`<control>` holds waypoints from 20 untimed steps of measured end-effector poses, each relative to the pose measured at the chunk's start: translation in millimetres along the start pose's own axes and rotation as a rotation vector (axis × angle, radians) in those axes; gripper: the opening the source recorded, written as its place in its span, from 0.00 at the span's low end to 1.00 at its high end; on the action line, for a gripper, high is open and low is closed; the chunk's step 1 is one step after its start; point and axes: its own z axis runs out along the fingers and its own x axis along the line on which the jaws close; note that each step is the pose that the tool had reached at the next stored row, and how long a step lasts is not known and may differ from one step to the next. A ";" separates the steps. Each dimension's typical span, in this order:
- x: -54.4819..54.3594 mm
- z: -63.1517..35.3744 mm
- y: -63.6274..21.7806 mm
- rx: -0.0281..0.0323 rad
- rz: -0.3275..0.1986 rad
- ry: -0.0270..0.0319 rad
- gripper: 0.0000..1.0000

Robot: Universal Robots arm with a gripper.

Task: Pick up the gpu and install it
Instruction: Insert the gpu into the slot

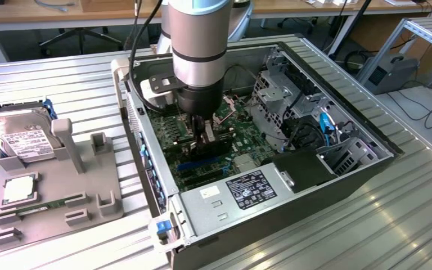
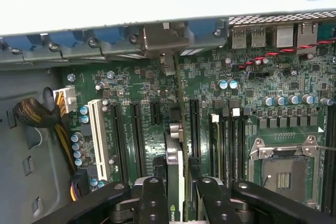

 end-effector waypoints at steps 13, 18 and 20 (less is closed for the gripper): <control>0.0 0.5 0.0 0.0005 -0.012 -0.0014 0.27; 1.6 0.7 -0.1 0.0005 -0.012 -0.0015 0.27; 3.0 0.8 -0.2 0.0005 -0.012 -0.0015 0.27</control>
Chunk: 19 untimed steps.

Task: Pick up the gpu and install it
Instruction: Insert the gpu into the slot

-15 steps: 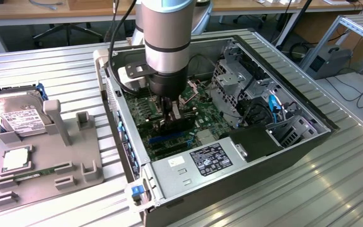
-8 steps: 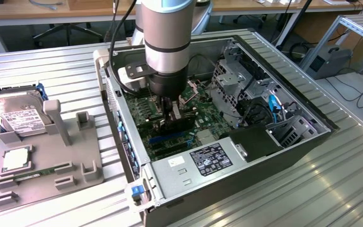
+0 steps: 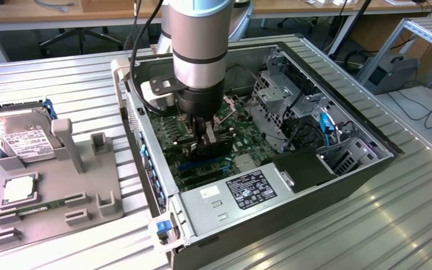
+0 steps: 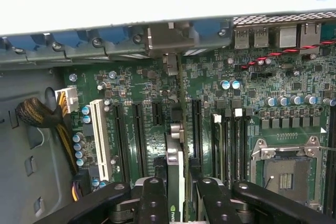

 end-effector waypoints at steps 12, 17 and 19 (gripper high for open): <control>0.3 0.0 -0.1 0.0005 -0.012 0.0003 0.27; 0.5 0.1 0.0 0.0007 -0.018 -0.0005 0.27; 0.5 0.1 -0.1 0.0009 -0.024 -0.0011 0.27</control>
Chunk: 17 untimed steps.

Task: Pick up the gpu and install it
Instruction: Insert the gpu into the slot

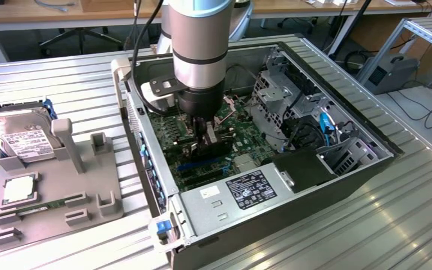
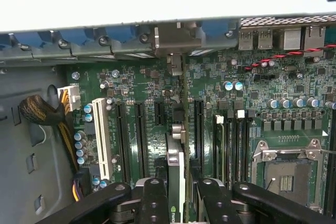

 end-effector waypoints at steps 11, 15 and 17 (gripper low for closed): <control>-0.4 0.8 0.1 0.0003 -0.007 -0.0008 0.27; -0.5 0.7 0.1 0.0005 -0.018 -0.0017 0.27; -0.5 0.7 0.1 0.0006 -0.023 -0.0021 0.27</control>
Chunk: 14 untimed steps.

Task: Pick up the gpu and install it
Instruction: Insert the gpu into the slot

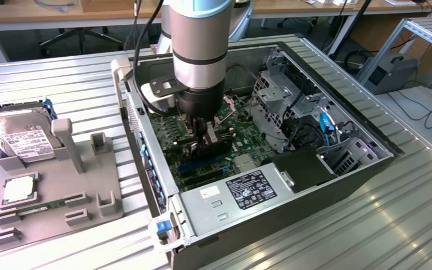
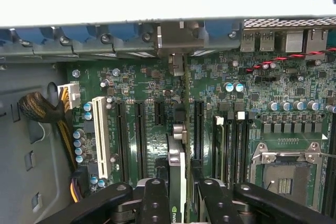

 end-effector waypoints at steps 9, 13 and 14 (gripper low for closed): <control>0.0 1.4 0.1 0.0002 -0.001 0.0013 0.27; 0.0 3.2 0.3 -0.0001 -0.001 0.0035 0.27; 0.0 3.5 0.4 -0.0001 -0.001 0.0036 0.27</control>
